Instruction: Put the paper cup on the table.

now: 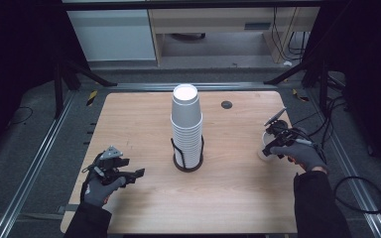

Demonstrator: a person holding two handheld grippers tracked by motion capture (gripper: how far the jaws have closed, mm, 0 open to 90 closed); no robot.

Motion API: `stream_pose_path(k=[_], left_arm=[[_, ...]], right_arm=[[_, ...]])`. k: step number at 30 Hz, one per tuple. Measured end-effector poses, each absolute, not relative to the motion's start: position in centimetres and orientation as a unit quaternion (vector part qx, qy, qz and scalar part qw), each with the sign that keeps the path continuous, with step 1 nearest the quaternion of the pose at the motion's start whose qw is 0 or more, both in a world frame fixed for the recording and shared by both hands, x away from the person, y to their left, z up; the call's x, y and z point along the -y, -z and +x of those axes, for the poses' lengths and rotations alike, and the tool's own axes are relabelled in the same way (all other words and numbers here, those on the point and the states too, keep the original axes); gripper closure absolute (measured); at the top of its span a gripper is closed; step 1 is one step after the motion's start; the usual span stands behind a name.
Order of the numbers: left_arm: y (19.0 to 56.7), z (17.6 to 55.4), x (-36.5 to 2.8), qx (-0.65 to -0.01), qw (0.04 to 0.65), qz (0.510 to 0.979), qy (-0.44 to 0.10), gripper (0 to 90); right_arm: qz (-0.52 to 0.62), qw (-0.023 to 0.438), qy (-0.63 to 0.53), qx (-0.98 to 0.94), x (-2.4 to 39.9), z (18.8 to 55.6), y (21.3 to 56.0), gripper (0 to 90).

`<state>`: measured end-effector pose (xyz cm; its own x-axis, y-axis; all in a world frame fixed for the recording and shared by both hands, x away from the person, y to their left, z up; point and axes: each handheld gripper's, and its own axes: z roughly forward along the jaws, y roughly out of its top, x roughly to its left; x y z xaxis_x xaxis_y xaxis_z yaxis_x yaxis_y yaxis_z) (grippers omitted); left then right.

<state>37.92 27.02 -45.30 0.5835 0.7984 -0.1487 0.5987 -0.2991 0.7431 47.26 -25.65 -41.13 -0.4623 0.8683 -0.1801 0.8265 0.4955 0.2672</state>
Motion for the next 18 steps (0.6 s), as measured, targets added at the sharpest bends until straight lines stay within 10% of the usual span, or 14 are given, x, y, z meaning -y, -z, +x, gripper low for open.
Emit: stream_pose_path(k=[18], left_arm=[[45.35,37.95,-26.96,-0.435,0.396,0.799,-0.122,19.0]], right_arm=[[0.509,0.112,-0.068,-0.851,26.2,47.37,41.88,8.1]])
